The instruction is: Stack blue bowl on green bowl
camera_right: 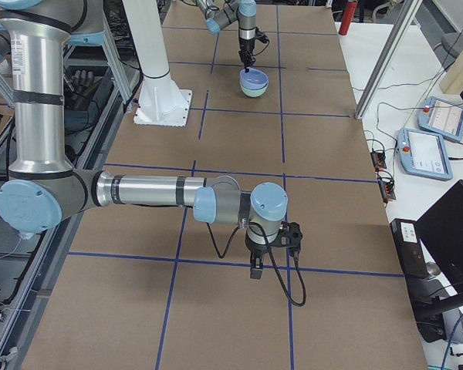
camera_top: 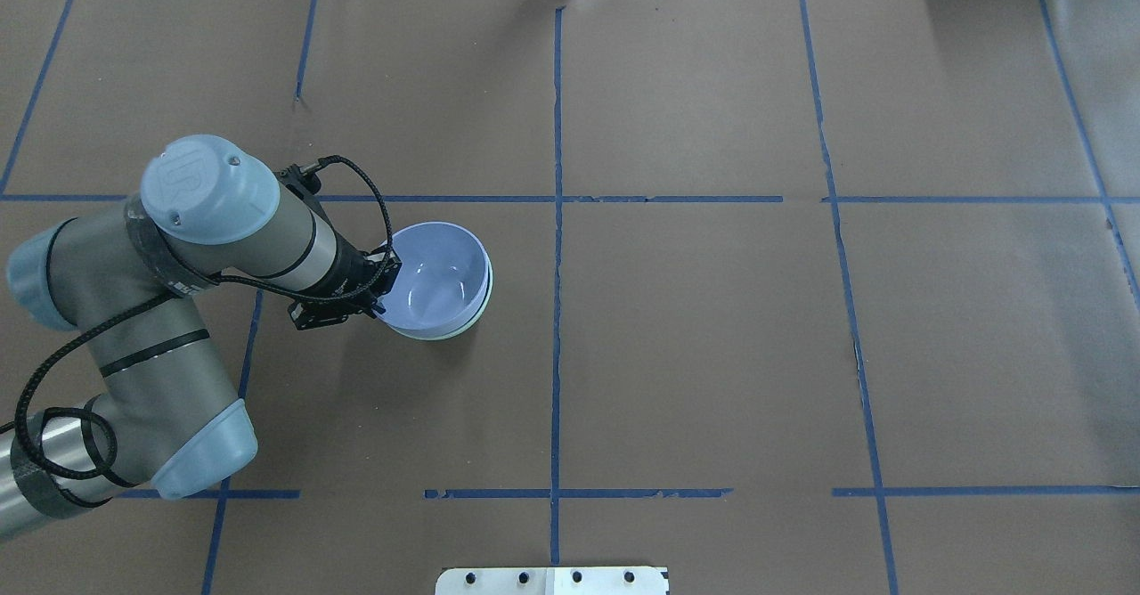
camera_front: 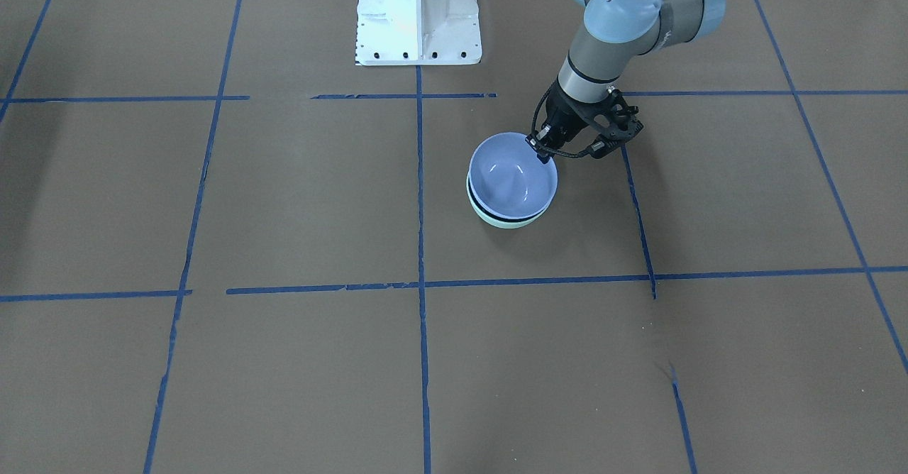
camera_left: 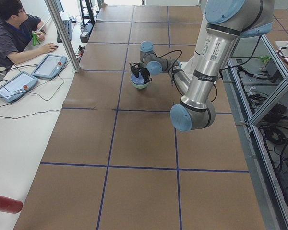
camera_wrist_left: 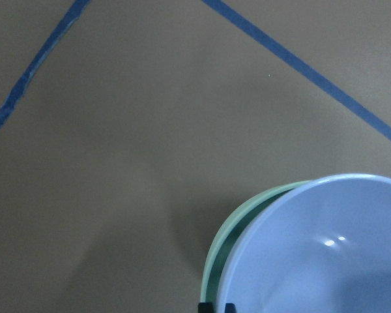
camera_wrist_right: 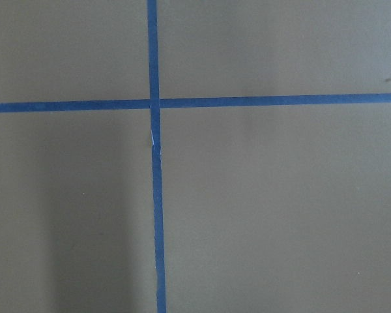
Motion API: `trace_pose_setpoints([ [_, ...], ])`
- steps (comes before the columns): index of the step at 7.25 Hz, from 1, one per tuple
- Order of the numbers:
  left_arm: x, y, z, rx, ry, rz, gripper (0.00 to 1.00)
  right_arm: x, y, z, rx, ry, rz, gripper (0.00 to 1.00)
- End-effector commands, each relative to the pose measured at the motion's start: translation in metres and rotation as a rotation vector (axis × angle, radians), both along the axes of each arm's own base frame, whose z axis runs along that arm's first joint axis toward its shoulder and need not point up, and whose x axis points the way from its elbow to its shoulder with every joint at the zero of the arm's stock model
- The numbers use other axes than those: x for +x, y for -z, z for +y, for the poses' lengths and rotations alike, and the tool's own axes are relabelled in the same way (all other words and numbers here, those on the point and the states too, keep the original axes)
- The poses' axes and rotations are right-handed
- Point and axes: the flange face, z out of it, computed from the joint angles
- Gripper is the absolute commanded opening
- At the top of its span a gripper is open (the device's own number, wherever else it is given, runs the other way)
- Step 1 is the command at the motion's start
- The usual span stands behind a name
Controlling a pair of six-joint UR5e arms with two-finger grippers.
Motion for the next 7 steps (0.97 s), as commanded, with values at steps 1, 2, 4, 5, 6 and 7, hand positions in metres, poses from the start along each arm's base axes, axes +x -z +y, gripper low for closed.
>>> trace_pose_setpoints([
  [1,0.003,-0.001,0.002,-0.001,-0.005,-0.001,0.43,0.0,0.0,0.0,-0.001,-0.001,0.0,1.0],
  [2,0.0,0.003,0.004,0.006,-0.005,0.009,0.99,0.0,0.0,0.0,-0.001,-0.001,0.0,1.0],
  [4,-0.035,0.028,0.0,0.064,0.001,0.063,1.0,0.0,0.0,0.0,0.0,0.001,0.0,1.0],
  [5,-0.08,0.02,-0.025,0.182,-0.008,0.039,1.0,0.001,0.0,0.0,-0.001,-0.002,0.0,1.0],
  [6,-0.111,-0.018,-0.026,0.242,-0.123,0.012,1.0,0.0,0.0,0.0,-0.001,-0.001,0.0,1.0],
  [7,-0.168,-0.057,-0.044,0.317,-0.19,-0.021,1.0,0.0,0.0,0.0,0.0,0.001,0.0,1.0],
])
